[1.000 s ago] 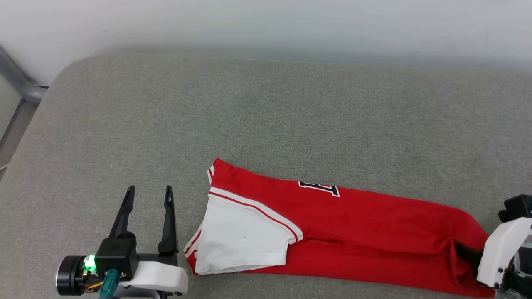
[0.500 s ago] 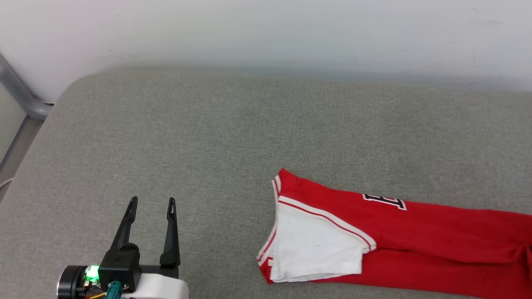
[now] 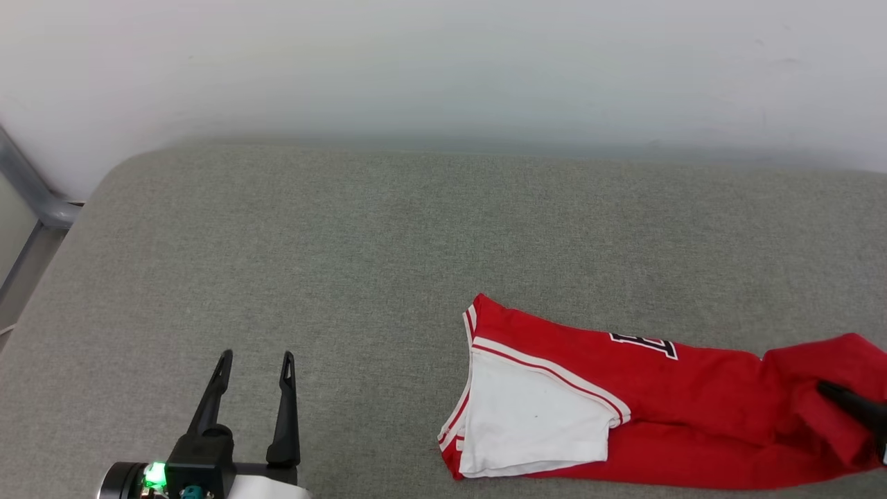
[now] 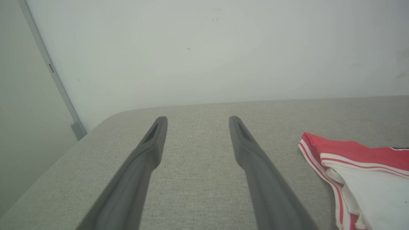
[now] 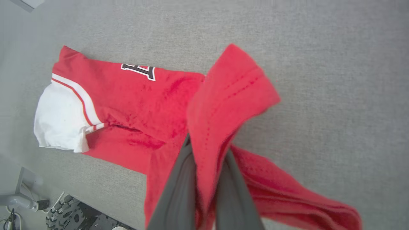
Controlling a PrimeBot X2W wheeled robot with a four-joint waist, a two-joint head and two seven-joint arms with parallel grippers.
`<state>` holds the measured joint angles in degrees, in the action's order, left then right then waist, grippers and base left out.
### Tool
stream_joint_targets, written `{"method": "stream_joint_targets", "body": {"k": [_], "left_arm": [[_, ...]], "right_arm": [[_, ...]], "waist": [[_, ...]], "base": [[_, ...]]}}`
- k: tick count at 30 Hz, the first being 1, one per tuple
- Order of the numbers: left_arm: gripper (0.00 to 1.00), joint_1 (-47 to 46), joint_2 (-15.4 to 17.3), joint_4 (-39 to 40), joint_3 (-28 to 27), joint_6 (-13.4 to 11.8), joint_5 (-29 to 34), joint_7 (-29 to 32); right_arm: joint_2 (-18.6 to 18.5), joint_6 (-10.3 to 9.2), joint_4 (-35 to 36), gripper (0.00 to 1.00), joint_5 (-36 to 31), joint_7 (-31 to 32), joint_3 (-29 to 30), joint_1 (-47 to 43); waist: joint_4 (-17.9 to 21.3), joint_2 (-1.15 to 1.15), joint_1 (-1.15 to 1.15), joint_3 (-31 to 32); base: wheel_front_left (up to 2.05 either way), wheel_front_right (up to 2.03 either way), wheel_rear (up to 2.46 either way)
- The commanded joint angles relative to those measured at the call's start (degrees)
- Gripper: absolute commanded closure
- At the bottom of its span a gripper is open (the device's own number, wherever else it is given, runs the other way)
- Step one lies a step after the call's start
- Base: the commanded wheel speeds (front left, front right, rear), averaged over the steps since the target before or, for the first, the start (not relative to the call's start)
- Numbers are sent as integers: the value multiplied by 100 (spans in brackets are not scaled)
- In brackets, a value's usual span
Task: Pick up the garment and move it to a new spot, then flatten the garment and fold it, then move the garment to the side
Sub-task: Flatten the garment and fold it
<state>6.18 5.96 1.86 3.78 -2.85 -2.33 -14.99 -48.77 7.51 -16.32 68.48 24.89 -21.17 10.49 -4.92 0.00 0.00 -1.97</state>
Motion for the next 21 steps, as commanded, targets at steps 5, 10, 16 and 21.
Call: {"method": "stream_joint_targets", "body": {"k": [5, 10, 16, 21], "left_arm": [[0, -24, -44, -22, -10, 82, 54, -26], [0, -66, -82, -47, -9, 120, 75, -26], [0, -155, -124, -72, 10, 175, 85, -26], [0, -233, -163, -83, 40, 192, 110, -26]], "right_arm": [[265, -5, 659, 100, 99, 232, 122, -133], [641, -5, 1117, 100, -91, 484, 68, 94], [1199, -5, 1188, 100, -567, 699, -267, 547], [1649, -4, 980, 100, -910, 719, -689, 1013]], "waist": [[-58, 0, 0, -23], [-152, 0, 0, -70], [-252, 0, 0, -153], [-321, 0, 0, -246]], "base": [[0, 0, 0], [0, 0, 0], [0, 0, 0], [0, 0, 0]]}}
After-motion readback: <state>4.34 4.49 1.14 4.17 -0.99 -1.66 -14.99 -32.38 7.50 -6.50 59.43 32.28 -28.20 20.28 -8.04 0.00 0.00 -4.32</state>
